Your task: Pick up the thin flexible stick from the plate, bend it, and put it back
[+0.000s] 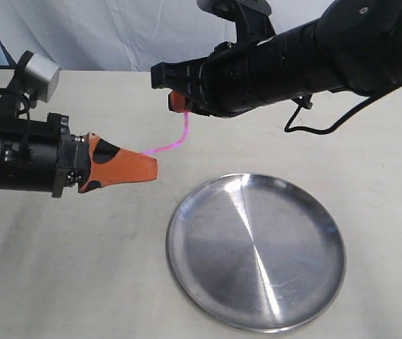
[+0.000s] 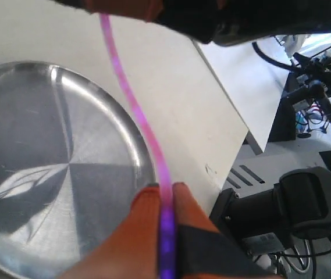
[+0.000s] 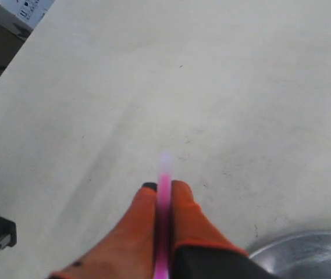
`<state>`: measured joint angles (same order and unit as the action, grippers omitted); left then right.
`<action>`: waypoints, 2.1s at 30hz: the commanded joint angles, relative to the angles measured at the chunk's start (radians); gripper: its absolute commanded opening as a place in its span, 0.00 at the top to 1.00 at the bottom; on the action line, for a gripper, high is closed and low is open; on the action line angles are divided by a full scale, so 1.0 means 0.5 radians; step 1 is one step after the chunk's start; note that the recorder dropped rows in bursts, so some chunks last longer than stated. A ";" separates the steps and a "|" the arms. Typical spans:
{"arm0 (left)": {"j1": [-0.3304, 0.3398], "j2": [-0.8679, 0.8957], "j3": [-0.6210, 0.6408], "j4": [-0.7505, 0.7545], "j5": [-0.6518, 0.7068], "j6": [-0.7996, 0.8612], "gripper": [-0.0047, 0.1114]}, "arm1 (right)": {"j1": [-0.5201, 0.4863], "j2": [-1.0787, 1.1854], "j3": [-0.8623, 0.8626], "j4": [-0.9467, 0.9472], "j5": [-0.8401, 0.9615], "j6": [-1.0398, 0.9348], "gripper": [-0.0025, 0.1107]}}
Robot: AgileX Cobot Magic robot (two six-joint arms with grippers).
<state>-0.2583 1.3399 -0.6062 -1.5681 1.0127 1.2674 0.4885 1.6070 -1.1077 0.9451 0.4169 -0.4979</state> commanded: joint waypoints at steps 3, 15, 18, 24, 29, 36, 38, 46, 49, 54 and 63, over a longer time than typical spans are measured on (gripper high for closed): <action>0.009 0.004 -0.008 -0.200 0.010 0.097 0.96 | 0.002 -0.017 -0.008 -0.077 0.260 -0.033 0.98; 0.009 0.004 -0.008 -0.259 -0.054 0.106 0.96 | 0.002 -0.017 -0.008 -0.077 0.444 -0.093 0.98; 0.009 0.004 -0.008 -0.276 -0.101 0.106 0.96 | 0.002 -0.017 -0.008 -0.073 0.465 -0.104 0.98; 0.009 0.004 -0.008 -0.285 -0.186 0.106 0.96 | 0.002 -0.017 -0.008 -0.064 0.609 -0.196 0.98; 0.009 0.004 -0.008 -0.285 -0.218 0.102 0.96 | 0.002 -0.017 -0.008 0.033 0.657 -0.303 0.98; 0.009 0.004 -0.008 -0.285 -0.243 0.099 0.96 | 0.002 -0.017 -0.008 0.061 0.761 -0.365 0.98; 0.009 0.004 -0.008 -0.285 -0.248 0.099 0.96 | 0.002 -0.017 -0.008 0.061 0.781 -0.367 0.98; 0.009 0.004 -0.008 -0.285 -0.281 0.074 0.96 | 0.002 -0.017 -0.008 0.061 0.837 -0.375 0.98; 0.009 0.004 -0.008 -0.285 -0.307 0.049 0.96 | 0.002 -0.017 -0.008 0.061 0.855 -0.415 0.98; 0.009 0.004 -0.008 -0.285 -0.329 0.021 0.96 | 0.002 -0.017 -0.008 0.066 0.923 -0.579 0.98; 0.009 0.004 -0.008 -0.281 -0.359 -0.025 0.96 | 0.002 -0.017 -0.008 0.184 1.030 -0.966 0.98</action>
<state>-0.2583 1.3400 -0.6062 -1.6652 0.9481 1.2616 0.4808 1.6090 -1.1077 0.9748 0.8132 -0.9200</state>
